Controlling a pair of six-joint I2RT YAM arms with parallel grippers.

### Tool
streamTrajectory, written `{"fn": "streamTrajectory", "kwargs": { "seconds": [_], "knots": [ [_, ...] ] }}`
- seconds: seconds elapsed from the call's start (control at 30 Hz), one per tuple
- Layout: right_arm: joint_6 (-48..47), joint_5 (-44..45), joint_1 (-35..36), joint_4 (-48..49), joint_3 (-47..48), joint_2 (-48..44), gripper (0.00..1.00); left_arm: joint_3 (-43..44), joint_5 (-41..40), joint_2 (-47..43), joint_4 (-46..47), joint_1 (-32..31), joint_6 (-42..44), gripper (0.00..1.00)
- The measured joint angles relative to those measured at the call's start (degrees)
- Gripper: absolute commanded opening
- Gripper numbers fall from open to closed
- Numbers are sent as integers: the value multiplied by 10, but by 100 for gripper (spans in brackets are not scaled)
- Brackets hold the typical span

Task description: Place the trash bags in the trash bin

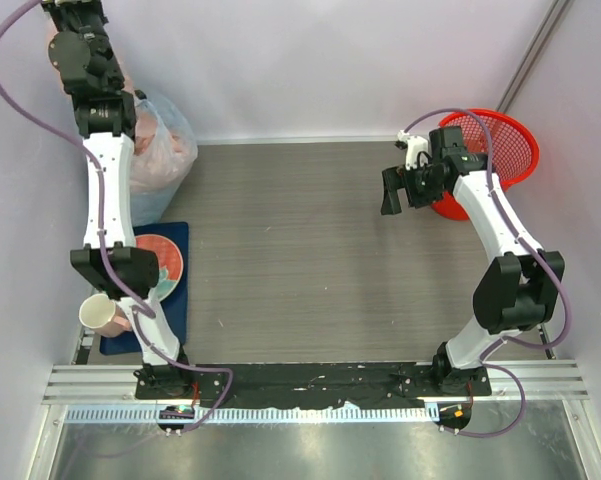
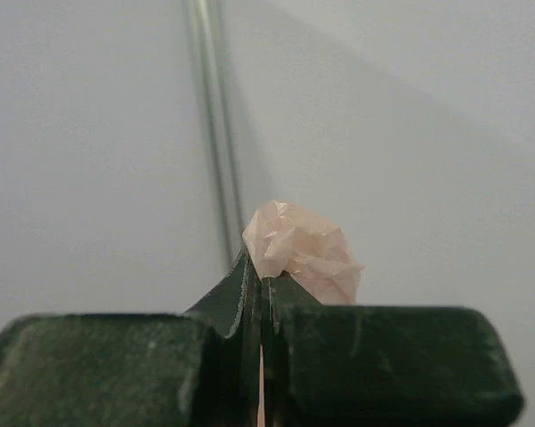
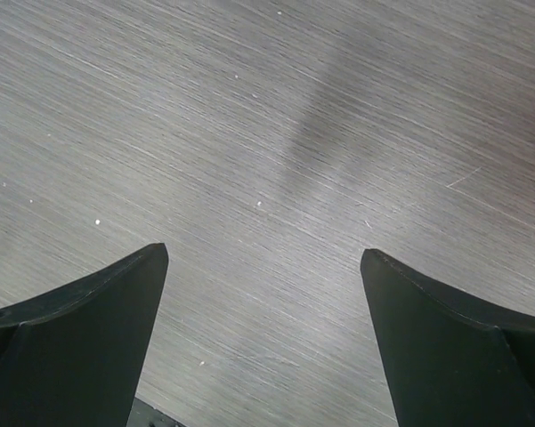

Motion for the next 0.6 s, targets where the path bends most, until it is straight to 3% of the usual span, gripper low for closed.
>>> {"fn": "streamTrajectory", "kwargs": {
  "seconds": [0.17,0.37,0.6],
  "knots": [
    [12,-17,0,22,-1,-24,98,-73,108,-96,-35,-58,-87,0],
    [33,-49,0,94,-31,-106,98,-102,249,-177,-73,-215,-149,0],
    [70,-103,3,236,-106,-232,99,-158,387,-226,-119,-267,-268,0]
  ]
}}
